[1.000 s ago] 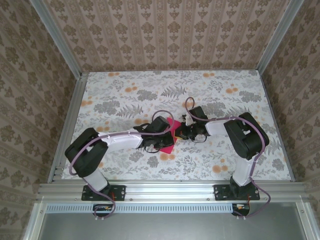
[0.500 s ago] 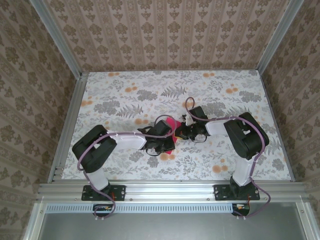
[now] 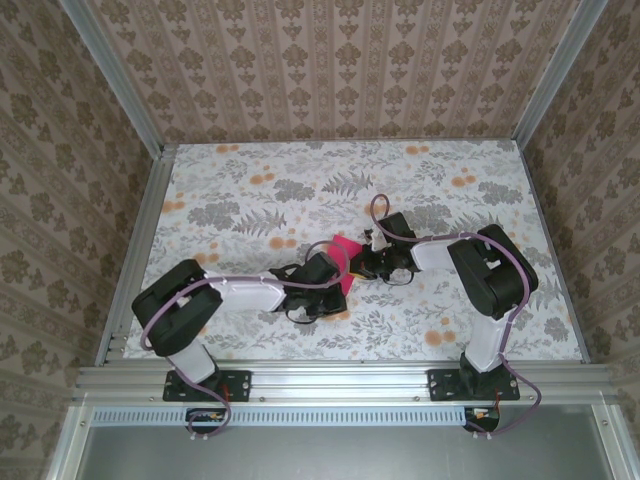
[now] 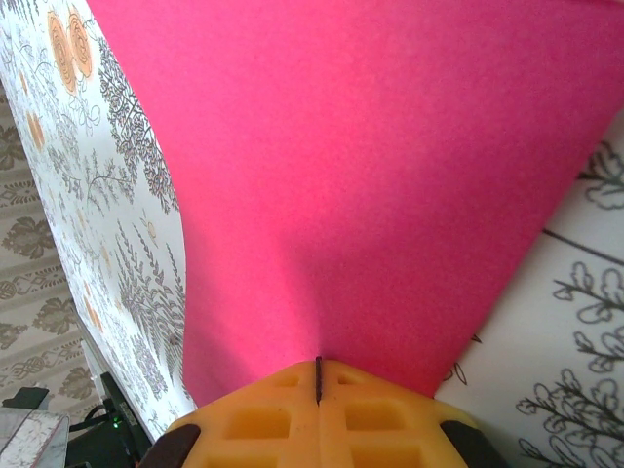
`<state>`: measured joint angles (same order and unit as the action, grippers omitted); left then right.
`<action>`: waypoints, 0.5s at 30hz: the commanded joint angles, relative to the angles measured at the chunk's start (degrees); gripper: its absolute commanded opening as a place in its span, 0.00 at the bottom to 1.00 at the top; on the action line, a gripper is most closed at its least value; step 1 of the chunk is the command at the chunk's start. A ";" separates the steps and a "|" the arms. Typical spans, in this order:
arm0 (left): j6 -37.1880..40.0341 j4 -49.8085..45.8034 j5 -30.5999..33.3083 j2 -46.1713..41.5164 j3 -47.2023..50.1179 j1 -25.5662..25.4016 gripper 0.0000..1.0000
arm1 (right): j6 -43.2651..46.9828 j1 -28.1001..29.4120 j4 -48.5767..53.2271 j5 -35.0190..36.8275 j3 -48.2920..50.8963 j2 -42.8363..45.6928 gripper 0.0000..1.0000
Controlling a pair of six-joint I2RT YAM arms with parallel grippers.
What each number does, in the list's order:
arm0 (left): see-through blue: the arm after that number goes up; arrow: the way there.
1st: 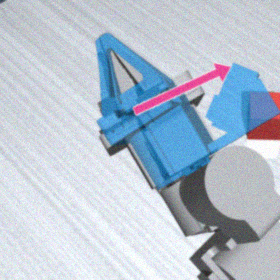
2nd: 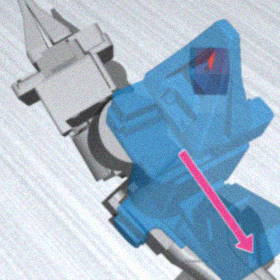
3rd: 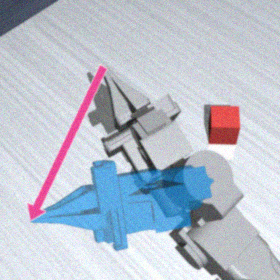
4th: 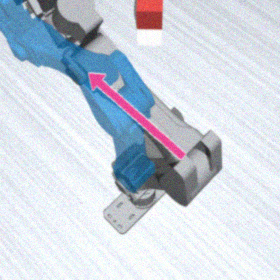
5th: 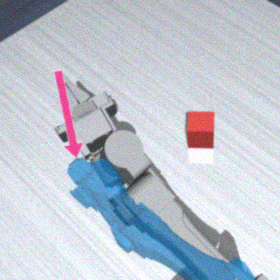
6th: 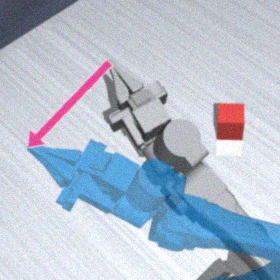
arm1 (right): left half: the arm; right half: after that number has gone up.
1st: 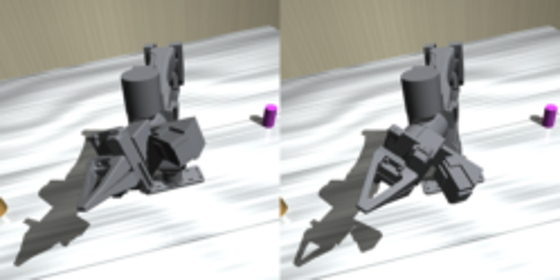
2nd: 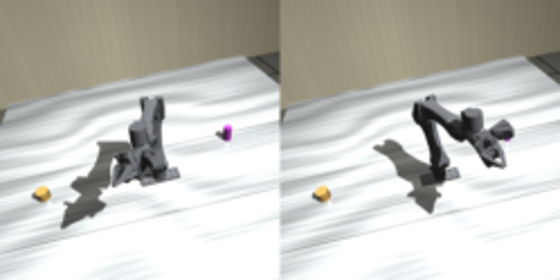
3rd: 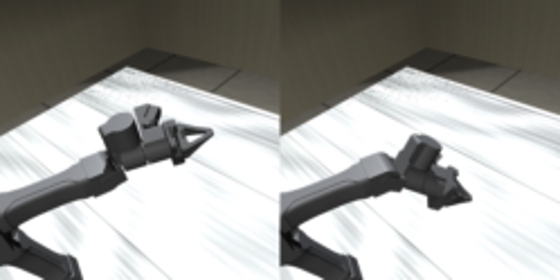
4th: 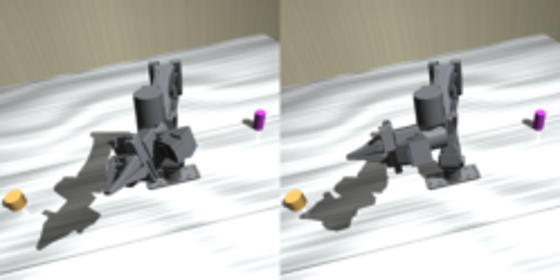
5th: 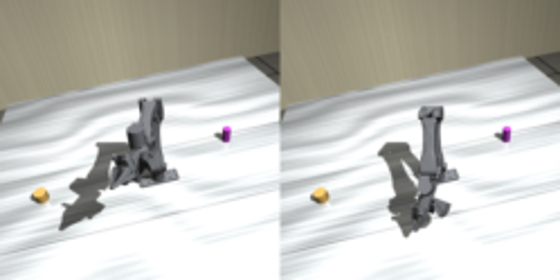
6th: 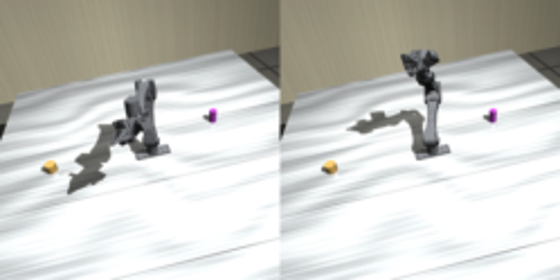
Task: Fold a paper plane with a square sheet of paper (pick it up from the middle)
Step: Fold the square sheet of paper in half at the center of the table.
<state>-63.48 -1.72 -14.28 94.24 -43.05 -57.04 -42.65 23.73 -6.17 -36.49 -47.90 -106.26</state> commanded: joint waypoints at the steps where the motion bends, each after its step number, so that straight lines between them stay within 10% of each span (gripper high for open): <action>1: -0.73 -3.83 1.14 -3.11 -0.85 -0.27 0.10 | -0.12 -0.50 2.67 5.86 2.02 -3.83 0.06; 15: 1.88 -7.08 4.38 3.21 -8.33 2.50 0.08 | -0.24 -0.52 1.15 3.48 2.02 -2.95 0.06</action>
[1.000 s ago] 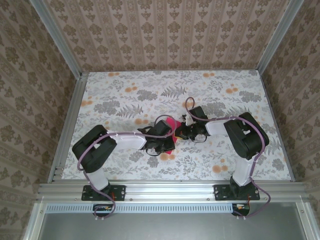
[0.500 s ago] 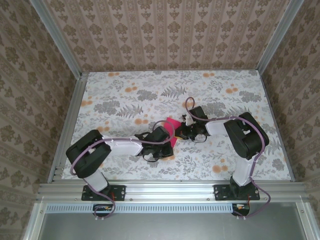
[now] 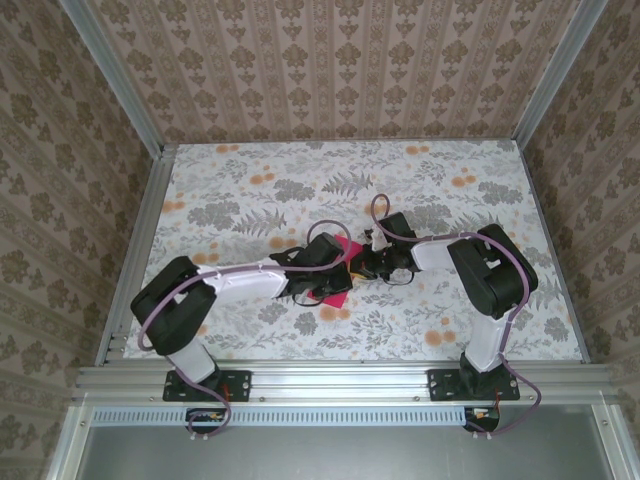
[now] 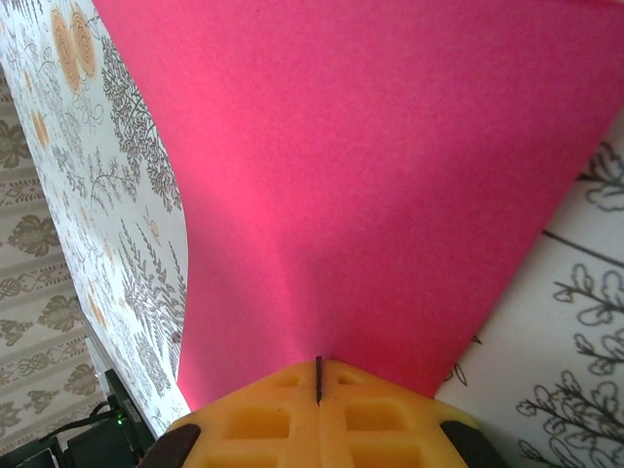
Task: Fold a paper plane with a square sheet of paper (pick it up from the middle)
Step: Fold the square sheet of paper in half at the center of the table.
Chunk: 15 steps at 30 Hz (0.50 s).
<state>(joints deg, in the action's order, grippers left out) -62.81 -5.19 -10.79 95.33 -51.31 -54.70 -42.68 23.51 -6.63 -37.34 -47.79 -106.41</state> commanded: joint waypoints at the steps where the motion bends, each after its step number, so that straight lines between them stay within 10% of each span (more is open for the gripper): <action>1: 1.04 -3.33 0.78 2.45 0.32 0.19 0.08 | -0.13 -0.30 1.38 3.86 1.91 -2.40 0.06; 15: -0.17 -3.51 0.17 4.49 2.17 -0.27 0.05 | 3.48 1.20 5.49 -1.07 1.67 7.07 0.06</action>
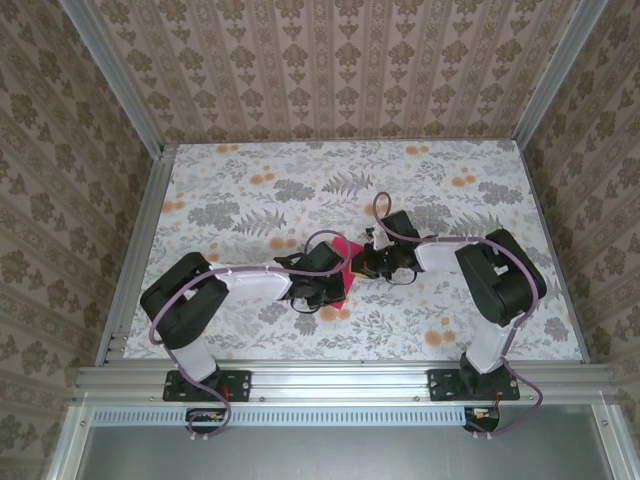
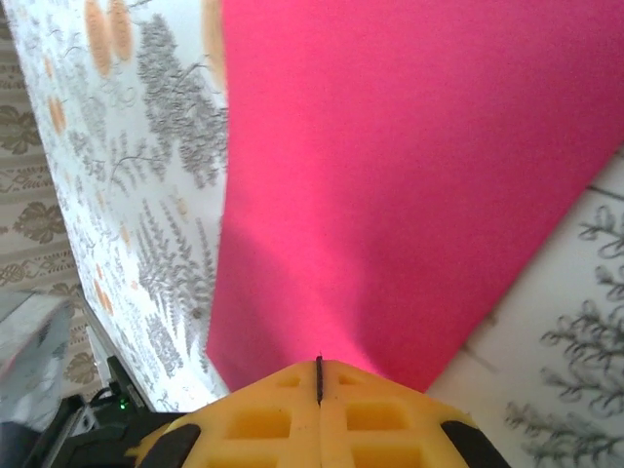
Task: Fold a paper plane with a square sheet of paper (pick it up from the middle)
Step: Fold the square sheet of paper in half at the center of the table.
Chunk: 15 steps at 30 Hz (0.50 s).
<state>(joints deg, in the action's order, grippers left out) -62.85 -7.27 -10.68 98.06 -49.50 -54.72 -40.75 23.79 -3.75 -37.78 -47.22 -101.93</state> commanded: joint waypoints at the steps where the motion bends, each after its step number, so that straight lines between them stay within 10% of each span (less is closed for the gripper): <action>1: -0.16 -1.43 0.04 1.83 0.27 -0.28 0.05 | 1.55 1.15 2.79 -0.55 1.33 2.61 0.06; 15: -0.52 -3.62 0.04 2.73 -0.60 -0.35 0.05 | 2.33 2.22 2.73 1.05 0.00 -3.04 0.06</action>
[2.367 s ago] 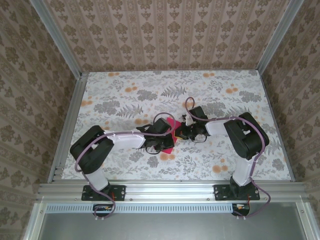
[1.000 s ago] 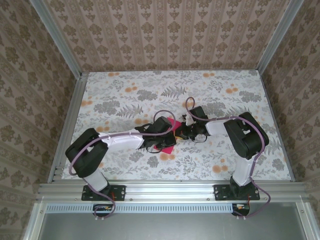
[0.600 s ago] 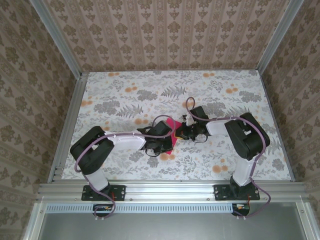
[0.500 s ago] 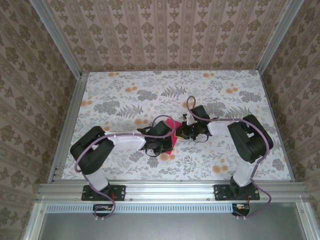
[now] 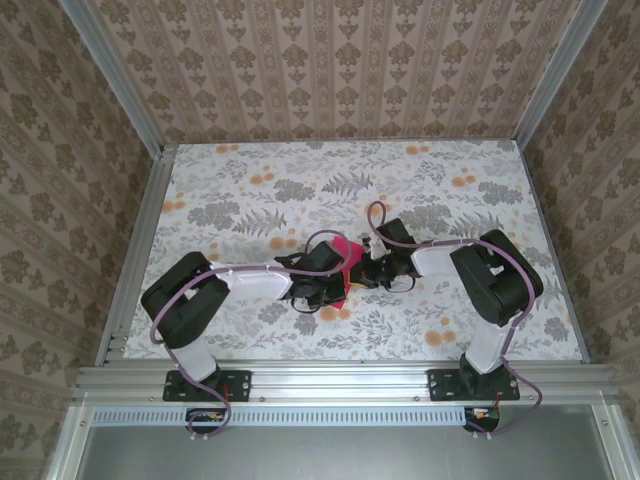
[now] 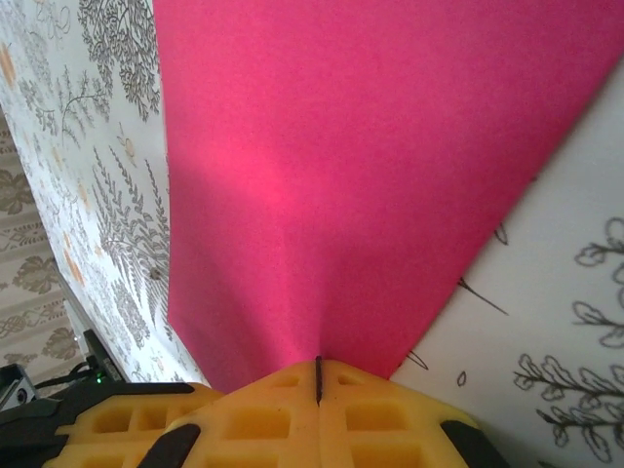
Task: Fold a paper plane with a square sheet of paper (pick it up from the middle)
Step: Fold the square sheet of paper in half at the center of the table.
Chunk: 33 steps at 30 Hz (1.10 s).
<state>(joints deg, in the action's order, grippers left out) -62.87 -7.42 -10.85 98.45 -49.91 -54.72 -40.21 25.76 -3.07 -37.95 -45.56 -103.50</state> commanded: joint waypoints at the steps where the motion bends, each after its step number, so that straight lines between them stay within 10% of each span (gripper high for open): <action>1: -0.58 -3.90 0.22 2.32 -0.19 -0.43 0.05 | 2.27 0.18 2.65 1.61 -2.16 -1.87 0.06; 33: -2.78 -6.29 -1.01 2.62 1.61 -1.32 0.04 | 5.05 -10.17 8.75 10.49 -20.76 -13.19 0.06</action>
<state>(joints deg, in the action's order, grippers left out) -64.95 -7.60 -10.68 98.78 -50.28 -55.02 -36.56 17.04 3.77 -32.88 -64.25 -114.69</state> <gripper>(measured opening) 0.052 0.064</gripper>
